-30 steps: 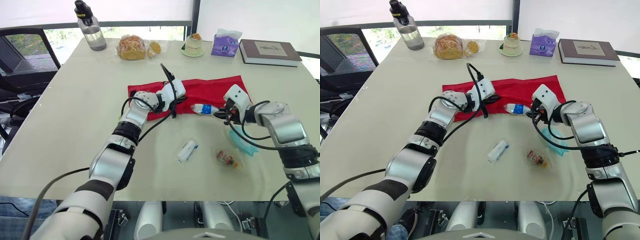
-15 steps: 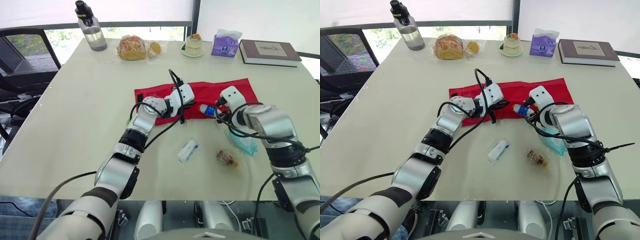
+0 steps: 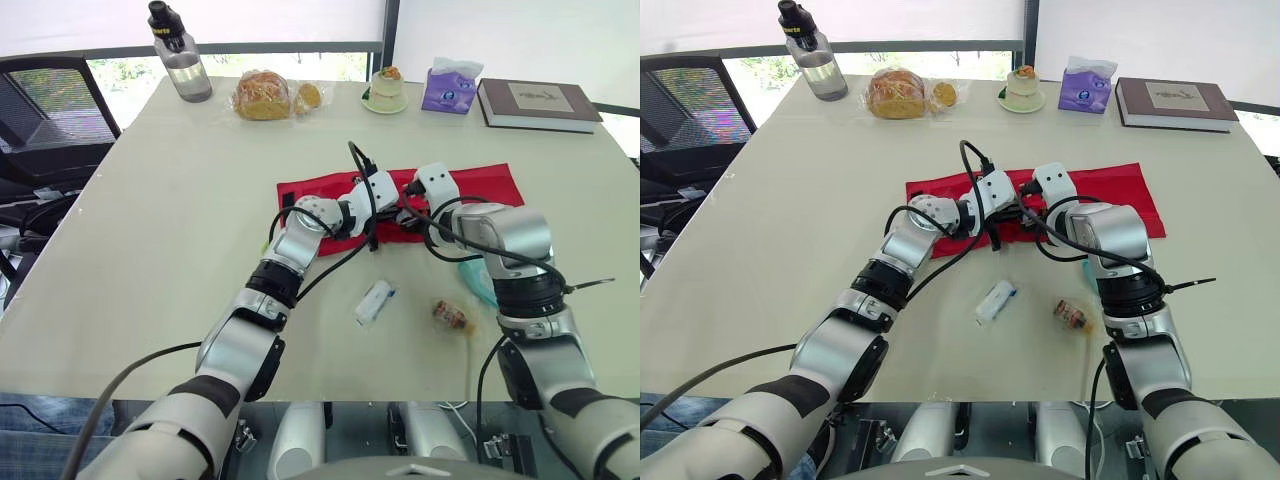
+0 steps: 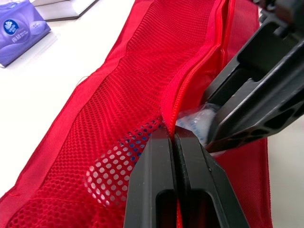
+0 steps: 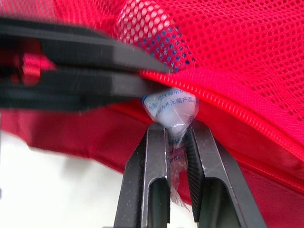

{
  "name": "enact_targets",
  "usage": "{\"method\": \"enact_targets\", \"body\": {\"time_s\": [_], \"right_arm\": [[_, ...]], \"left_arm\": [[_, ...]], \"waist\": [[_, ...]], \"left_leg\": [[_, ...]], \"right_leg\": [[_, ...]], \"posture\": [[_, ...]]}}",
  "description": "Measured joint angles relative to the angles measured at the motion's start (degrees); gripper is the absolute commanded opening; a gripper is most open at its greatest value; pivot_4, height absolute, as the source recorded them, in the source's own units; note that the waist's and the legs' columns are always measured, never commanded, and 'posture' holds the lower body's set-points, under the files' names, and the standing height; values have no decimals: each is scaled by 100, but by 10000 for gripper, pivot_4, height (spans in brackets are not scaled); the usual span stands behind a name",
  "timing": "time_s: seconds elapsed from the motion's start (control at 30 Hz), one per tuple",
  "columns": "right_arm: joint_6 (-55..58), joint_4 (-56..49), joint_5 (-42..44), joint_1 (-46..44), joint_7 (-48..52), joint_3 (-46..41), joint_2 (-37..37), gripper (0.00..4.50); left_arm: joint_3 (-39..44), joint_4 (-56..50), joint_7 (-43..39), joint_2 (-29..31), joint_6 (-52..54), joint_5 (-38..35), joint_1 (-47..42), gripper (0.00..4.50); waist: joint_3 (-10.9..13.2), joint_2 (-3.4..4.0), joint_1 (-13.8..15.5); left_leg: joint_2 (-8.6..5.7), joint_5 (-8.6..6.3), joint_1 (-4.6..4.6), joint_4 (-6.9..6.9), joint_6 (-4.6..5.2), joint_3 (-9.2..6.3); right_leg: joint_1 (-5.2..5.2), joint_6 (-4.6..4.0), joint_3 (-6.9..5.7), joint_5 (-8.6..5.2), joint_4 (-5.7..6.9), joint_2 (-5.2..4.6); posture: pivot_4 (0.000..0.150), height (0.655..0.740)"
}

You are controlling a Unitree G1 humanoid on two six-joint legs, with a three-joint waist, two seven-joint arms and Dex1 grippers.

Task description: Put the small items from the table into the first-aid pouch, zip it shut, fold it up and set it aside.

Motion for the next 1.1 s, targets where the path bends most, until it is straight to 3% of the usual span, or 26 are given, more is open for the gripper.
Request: {"method": "enact_targets", "body": {"time_s": [0.23,0.27,0.53,0.63,0.77,0.93,1.1], "right_arm": [[-192,-334,266,229,97,5,-281,41288],[-211,-392,318,289,160,38,-376,43877],[-1138,-1040,718,1090,1248,450,-1658,43877],[-1973,-1146,859,1393,1775,465,-1987,43877],[-3132,-855,760,1761,2155,493,-2338,27773],[-4019,-428,541,1843,2253,624,-2363,1510],[-4929,108,58,1830,2201,966,-2276,582]], "left_arm": [[-4,24,-30,18,5,-82,18,0],[-3,25,-48,14,5,-111,21,0],[89,114,-38,-22,74,-305,14,0],[87,161,-109,-1,29,-350,12,0],[88,297,-204,40,-98,-397,8,0],[101,391,-337,33,-241,-464,8,0],[101,485,-369,34,-310,-522,8,0]], "waist": [[0,1,-2],[0,1,1],[0,1,-16],[0,1,-20],[0,0,-7],[0,0,-11],[0,0,-5]], "left_leg": [[0,0,0,-4,0,0],[0,0,-1,-4,0,0],[0,0,-5,-6,0,0],[1,0,-3,-7,0,-1],[0,0,-3,-3,0,6],[1,0,-1,-4,0,3],[0,0,-2,-3,0,7]], "right_leg": [[-1,0,0,0,-2,0],[-2,0,0,0,-2,0],[-4,1,1,-1,-9,1],[-4,1,1,-1,-8,3],[-3,2,5,-1,-11,2],[-3,1,5,-1,-9,4],[-3,2,7,-1,-11,3]], "posture": [[1500,7400],[1500,7400],[1500,7400],[1500,7400],[1500,7400],[1500,7400],[1500,7400]]}}
